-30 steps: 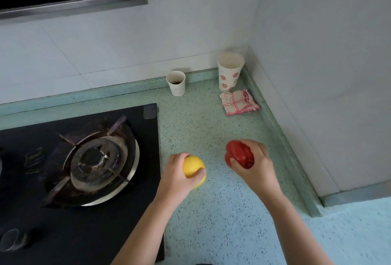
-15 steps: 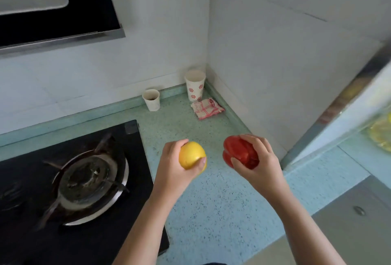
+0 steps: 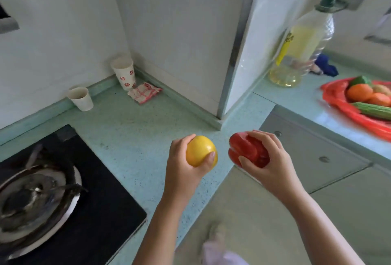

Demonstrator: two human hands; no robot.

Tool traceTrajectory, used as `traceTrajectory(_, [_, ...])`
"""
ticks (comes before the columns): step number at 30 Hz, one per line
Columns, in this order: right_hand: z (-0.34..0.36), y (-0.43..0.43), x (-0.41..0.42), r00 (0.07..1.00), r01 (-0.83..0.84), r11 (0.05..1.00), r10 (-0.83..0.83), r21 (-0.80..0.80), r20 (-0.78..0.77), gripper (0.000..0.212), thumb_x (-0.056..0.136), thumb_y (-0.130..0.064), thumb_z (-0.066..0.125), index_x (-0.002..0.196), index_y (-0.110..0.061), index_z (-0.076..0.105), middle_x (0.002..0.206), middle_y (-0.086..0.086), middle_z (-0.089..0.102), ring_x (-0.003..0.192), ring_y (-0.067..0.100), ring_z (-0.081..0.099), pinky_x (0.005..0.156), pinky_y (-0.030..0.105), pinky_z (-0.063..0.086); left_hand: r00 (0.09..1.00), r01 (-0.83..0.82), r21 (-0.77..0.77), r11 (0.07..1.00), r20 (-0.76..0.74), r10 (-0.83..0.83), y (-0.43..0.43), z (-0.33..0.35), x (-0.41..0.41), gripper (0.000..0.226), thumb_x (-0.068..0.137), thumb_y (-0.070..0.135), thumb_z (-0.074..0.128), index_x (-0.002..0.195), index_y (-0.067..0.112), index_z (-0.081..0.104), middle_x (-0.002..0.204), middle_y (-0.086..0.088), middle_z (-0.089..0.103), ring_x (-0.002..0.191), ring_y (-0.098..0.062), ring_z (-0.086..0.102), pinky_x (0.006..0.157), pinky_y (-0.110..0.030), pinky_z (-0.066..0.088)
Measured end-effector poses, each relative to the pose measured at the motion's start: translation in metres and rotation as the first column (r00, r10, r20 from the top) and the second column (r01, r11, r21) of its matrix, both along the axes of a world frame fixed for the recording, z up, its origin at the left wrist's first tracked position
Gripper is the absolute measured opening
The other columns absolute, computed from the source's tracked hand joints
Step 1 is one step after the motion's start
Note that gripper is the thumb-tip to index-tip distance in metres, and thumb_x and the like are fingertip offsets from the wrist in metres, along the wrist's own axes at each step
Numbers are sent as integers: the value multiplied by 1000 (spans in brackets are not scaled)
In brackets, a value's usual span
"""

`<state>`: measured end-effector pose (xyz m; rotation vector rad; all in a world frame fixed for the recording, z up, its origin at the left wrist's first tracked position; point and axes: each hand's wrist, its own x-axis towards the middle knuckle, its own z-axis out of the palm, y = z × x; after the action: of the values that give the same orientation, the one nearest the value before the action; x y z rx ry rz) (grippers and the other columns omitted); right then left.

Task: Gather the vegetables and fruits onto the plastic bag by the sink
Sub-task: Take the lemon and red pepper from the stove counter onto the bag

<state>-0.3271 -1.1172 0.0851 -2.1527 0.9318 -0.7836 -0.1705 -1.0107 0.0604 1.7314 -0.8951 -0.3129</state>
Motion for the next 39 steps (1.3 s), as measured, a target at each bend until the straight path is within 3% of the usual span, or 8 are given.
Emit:
traceTrajectory(5, [6,0,-60,988,139,990,-137,-19,64,52,61,-44,64,110,-30,54,116,-2,52,104,-11,45,84,0,33,985,169,-18,986,34,-168,-27,5,-44,68,60,58,59,114,17,56,103,3,49,86,11,44,72,4,30])
traceTrajectory(13, [3,-51,-157,935,352,934,-349,-58,57,55,64,-22,78,114,-22,56,119,-3,47,105,-4,44,83,-2,30,914,404,19,915,27,-404,-106,10,-126,66,57,62,57,115,31,52,109,15,45,96,11,47,70,1,36])
traceTrajectory(20, [7,-122,-277,860,501,865,-497,-6,120,51,61,-27,71,109,-32,53,114,-4,50,103,-7,46,81,-3,31,821,569,40,821,32,-570,-218,16,-242,64,59,60,61,116,32,52,112,12,45,98,6,48,72,0,35])
traceTrajectory(23, [8,-151,-324,815,573,819,-570,1,108,53,61,-24,76,108,-33,52,112,-2,50,99,4,49,80,-4,31,763,642,63,764,47,-645,-258,21,-288,65,62,54,64,119,25,52,114,10,46,96,-2,48,74,2,33])
traceTrajectory(26, [5,-175,-356,784,608,793,-606,31,135,52,58,-39,69,106,-39,49,112,-3,50,98,0,47,81,-4,29,726,683,83,725,34,-687,-286,17,-318,67,61,56,63,119,26,51,117,8,46,99,-4,48,74,2,32])
traceTrajectory(31, [-9,-207,-380,764,627,776,-630,71,138,51,60,-34,68,105,-45,47,113,-2,51,98,-3,49,83,-2,31,715,694,133,708,-18,-698,-326,3,-339,61,64,49,69,119,28,51,118,8,46,97,2,48,72,3,33])
traceTrajectory(34, [-19,-228,-388,747,644,759,-651,95,137,52,59,-40,67,108,-36,51,113,0,52,102,-14,45,83,-2,31,700,708,149,690,-16,-714,-354,-2,-346,57,69,42,75,118,28,51,116,9,45,99,8,44,71,3,33])
traceTrajectory(39, [-27,-277,-391,710,684,722,-692,104,130,51,61,-36,69,109,-31,52,113,3,54,103,-10,46,84,0,32,674,732,154,663,-22,-739,-416,-8,-351,58,63,50,66,115,31,51,115,10,46,100,8,45,73,0,36])
